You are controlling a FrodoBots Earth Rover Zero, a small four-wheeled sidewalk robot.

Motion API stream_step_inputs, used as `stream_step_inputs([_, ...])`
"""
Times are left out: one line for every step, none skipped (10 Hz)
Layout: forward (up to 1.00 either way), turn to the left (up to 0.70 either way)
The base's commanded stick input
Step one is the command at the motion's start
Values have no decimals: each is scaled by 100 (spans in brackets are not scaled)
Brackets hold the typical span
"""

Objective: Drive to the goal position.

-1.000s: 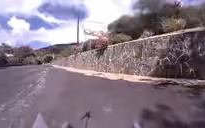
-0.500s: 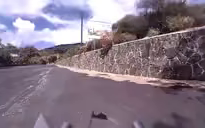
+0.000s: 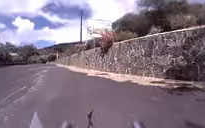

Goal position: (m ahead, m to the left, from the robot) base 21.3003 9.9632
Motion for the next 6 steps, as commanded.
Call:
stream_step_inputs([50,25])
stream_step_inputs([50,25])
stream_step_inputs([50,19])
stream_step_inputs([50,10])
stream_step_inputs([50,2])
stream_step_inputs([50,0])
